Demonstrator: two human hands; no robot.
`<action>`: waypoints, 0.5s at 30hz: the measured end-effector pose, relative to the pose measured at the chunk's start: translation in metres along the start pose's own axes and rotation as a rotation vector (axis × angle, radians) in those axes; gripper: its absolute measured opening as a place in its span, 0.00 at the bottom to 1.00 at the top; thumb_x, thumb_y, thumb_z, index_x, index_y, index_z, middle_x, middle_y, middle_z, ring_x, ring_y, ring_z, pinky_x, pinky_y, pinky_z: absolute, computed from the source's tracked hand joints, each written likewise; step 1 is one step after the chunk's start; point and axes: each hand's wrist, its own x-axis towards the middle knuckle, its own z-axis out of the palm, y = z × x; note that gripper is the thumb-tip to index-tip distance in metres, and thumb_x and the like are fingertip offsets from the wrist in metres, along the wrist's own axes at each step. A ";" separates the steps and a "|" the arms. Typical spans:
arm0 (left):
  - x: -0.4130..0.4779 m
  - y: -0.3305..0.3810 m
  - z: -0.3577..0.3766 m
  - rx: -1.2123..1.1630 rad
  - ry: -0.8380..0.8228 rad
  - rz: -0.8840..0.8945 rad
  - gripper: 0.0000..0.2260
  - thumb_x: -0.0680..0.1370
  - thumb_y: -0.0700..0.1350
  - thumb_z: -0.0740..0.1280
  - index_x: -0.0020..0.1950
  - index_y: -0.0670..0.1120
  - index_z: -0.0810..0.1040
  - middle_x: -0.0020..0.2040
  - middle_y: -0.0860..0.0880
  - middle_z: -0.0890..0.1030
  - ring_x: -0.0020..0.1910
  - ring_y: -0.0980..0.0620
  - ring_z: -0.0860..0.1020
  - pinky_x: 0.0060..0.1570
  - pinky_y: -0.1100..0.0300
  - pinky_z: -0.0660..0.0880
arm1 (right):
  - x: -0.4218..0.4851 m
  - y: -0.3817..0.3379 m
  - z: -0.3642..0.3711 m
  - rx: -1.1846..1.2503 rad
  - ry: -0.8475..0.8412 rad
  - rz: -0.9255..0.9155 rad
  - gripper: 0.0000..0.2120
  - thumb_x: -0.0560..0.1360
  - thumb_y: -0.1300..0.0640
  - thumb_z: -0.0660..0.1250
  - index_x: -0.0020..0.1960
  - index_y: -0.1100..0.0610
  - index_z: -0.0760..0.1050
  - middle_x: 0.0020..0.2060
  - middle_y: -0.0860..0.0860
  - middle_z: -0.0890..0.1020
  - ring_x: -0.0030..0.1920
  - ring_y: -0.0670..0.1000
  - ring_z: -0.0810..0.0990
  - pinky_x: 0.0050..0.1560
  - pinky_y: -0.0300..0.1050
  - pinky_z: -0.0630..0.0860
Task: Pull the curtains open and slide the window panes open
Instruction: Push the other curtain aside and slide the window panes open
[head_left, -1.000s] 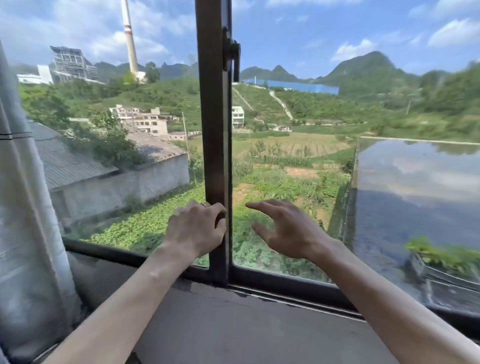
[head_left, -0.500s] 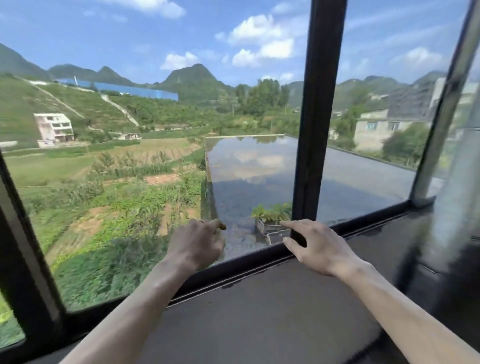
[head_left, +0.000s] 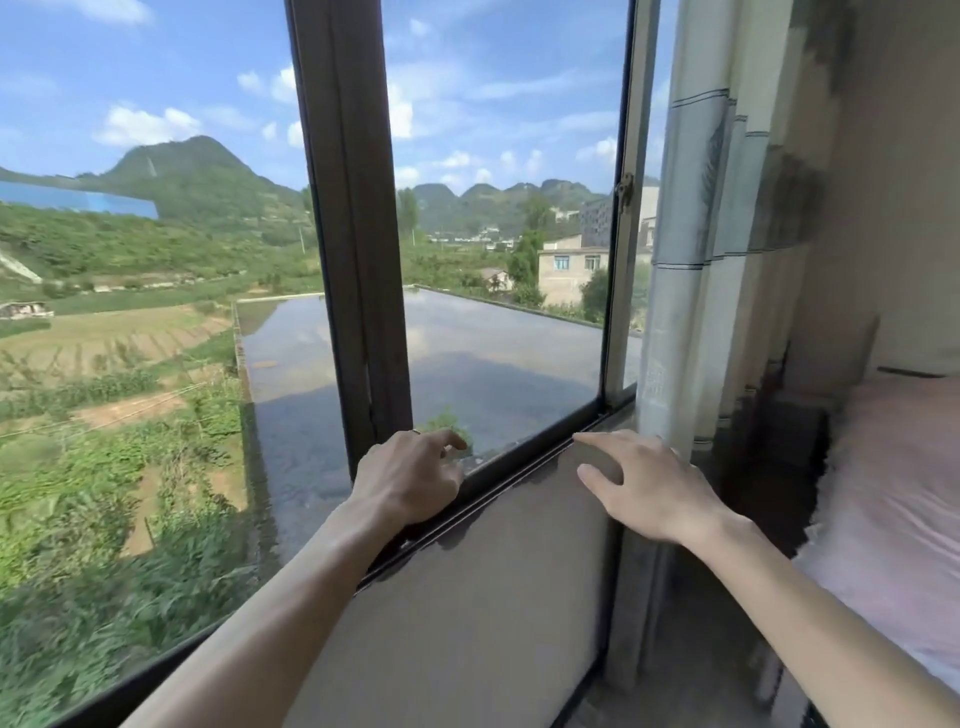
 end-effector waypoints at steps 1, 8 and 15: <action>0.015 0.010 0.005 -0.010 0.004 0.008 0.15 0.77 0.56 0.63 0.63 0.62 0.76 0.59 0.56 0.82 0.57 0.49 0.79 0.46 0.55 0.74 | 0.008 0.014 -0.004 -0.001 0.015 0.009 0.22 0.79 0.40 0.57 0.73 0.37 0.65 0.71 0.40 0.71 0.71 0.49 0.68 0.64 0.51 0.69; 0.115 0.076 0.055 -0.134 -0.058 0.084 0.18 0.78 0.54 0.62 0.68 0.62 0.72 0.61 0.55 0.81 0.60 0.49 0.78 0.53 0.53 0.77 | 0.062 0.108 -0.018 0.030 0.065 0.090 0.23 0.78 0.39 0.58 0.73 0.38 0.66 0.70 0.42 0.72 0.71 0.51 0.68 0.64 0.53 0.71; 0.232 0.113 0.106 -0.179 -0.087 0.180 0.22 0.78 0.55 0.62 0.72 0.62 0.66 0.67 0.52 0.76 0.61 0.48 0.76 0.54 0.49 0.77 | 0.144 0.181 -0.018 0.017 0.128 0.173 0.29 0.79 0.40 0.59 0.77 0.42 0.56 0.73 0.45 0.69 0.72 0.52 0.67 0.63 0.56 0.72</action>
